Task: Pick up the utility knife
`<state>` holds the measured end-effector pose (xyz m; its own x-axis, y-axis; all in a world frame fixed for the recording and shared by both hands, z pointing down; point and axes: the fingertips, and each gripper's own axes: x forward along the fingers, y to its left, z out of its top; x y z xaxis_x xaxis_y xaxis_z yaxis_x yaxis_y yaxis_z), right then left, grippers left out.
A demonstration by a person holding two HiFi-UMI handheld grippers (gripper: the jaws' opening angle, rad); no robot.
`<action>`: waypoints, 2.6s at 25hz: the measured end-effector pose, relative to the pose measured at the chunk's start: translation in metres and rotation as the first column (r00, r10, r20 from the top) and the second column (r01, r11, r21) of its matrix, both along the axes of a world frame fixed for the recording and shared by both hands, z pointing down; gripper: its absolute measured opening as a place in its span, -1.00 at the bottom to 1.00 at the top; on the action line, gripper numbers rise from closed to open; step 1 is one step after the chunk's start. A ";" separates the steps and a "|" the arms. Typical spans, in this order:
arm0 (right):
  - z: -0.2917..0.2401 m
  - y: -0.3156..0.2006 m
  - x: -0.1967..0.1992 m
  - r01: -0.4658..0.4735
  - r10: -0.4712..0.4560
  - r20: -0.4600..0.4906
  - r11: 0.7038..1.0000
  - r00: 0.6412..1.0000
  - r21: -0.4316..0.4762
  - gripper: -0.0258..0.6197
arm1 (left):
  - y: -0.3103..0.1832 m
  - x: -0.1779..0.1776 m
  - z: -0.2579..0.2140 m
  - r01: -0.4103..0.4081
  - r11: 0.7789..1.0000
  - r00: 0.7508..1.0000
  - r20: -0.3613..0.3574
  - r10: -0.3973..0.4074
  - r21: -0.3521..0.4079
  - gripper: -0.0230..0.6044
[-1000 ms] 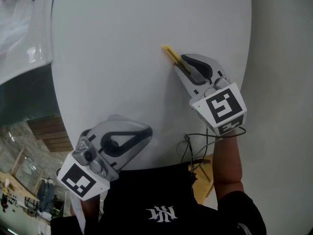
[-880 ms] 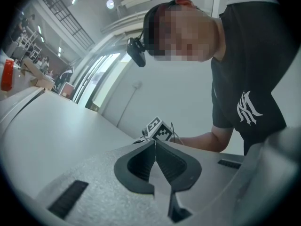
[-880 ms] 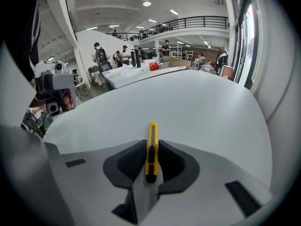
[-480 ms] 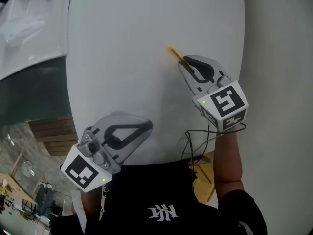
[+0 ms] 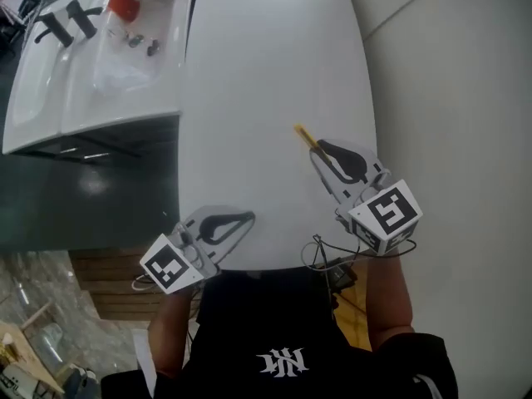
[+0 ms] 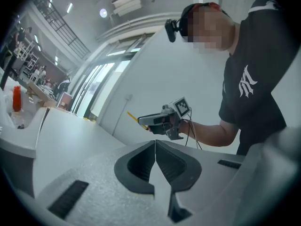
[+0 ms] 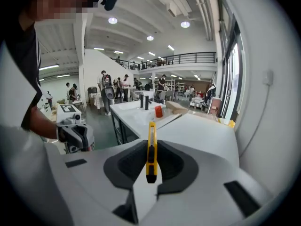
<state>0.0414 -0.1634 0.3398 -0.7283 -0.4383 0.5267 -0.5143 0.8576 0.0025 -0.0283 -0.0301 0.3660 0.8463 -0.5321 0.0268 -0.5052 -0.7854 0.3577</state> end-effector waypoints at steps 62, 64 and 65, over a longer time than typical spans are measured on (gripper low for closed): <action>-0.155 0.355 0.143 0.204 -0.301 0.709 0.954 0.638 0.222 -0.75 | 0.259 0.178 -0.129 -0.356 0.919 0.913 0.274 0.303 0.169 -0.91; -0.151 0.354 0.139 0.208 -0.302 0.709 0.953 0.638 0.219 -0.75 | 0.258 0.176 -0.124 -0.330 0.925 0.920 0.284 0.270 0.188 -0.91; -0.149 0.354 0.138 0.212 -0.302 0.709 0.953 0.637 0.216 -0.75 | 0.257 0.175 -0.123 -0.308 0.931 0.927 0.284 0.247 0.197 -0.91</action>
<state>0.1790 0.1903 0.1904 -0.9473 -0.1908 -0.2573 -0.1476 0.9729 -0.1780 0.1463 0.2266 0.2432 0.9423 -0.2938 0.1607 -0.3032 -0.9522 0.0372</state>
